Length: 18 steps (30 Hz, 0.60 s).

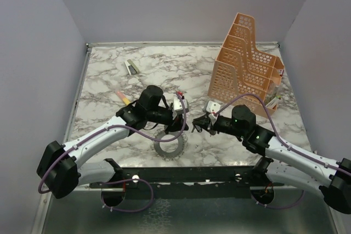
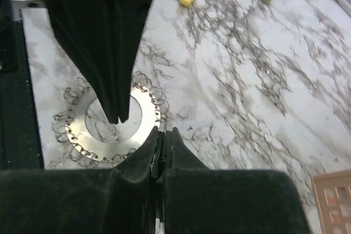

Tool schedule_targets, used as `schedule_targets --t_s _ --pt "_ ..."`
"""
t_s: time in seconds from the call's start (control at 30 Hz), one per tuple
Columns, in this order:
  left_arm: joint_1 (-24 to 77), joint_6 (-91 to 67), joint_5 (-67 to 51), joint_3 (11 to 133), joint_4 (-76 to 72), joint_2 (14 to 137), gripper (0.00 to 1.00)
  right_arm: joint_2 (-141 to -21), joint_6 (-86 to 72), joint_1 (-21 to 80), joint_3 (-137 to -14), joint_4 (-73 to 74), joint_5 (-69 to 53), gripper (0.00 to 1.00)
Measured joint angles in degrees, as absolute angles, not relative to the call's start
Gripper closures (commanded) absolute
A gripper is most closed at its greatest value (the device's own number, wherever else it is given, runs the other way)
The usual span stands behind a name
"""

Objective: Remove the keys from the keyring

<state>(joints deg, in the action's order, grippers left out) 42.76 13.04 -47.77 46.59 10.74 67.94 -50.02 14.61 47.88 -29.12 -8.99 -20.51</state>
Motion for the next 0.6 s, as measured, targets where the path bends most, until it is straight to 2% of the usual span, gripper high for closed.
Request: schedule_targets --t_s 0.2,0.37,0.6 --pt "42.74 9.58 -32.45 46.30 10.07 65.47 0.77 -56.53 9.93 47.88 -28.95 -9.98 -8.14 0.99" --pt "41.89 6.15 -17.37 45.63 9.08 62.72 0.60 -65.08 5.85 47.29 -29.41 -10.20 1.80 0.99" --pt "39.68 2.31 -0.49 44.36 7.99 57.04 0.47 -74.39 -0.12 44.53 -32.51 -11.07 9.10 0.97"
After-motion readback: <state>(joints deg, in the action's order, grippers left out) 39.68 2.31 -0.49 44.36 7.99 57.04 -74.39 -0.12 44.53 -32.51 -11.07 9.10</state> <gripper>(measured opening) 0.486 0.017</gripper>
